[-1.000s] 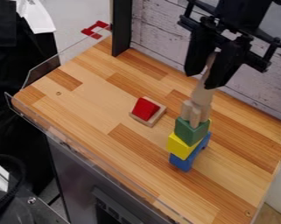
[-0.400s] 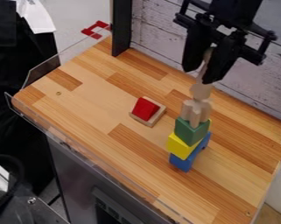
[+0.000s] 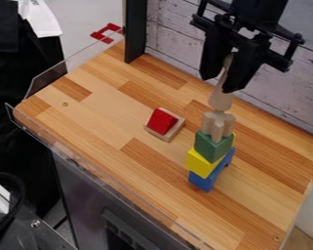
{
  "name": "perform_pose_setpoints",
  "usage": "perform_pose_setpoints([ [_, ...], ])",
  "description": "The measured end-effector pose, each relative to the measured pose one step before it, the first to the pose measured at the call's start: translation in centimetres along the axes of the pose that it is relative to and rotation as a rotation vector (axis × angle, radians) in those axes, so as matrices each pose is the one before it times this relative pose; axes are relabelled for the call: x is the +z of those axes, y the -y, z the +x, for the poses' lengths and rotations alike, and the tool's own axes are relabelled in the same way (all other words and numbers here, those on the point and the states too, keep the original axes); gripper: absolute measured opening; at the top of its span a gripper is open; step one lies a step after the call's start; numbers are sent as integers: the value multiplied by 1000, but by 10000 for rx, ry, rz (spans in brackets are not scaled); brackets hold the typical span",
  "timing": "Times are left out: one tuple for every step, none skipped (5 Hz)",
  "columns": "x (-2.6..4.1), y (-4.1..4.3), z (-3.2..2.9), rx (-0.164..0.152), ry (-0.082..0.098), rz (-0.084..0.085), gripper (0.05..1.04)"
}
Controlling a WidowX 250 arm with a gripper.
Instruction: Placed the cylinder with sphere on top on the tower
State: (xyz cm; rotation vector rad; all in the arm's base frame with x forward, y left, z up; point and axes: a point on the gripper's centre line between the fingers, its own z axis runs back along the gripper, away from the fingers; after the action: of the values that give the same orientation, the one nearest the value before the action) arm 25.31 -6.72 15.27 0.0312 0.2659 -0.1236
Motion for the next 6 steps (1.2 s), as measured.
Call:
perform_pose_setpoints([
  [-39, 54, -79, 31, -47, -5, 341],
  [-7, 396, -180, -60, -82, -17, 341],
  [1, 33, -4, 42, -6, -50, 341],
  [-149, 22, -115, 73, -87, -74, 341],
  [-253, 47, -280, 158, -208, -178, 384],
  [20, 510, -320, -80, -209, -381, 691],
])
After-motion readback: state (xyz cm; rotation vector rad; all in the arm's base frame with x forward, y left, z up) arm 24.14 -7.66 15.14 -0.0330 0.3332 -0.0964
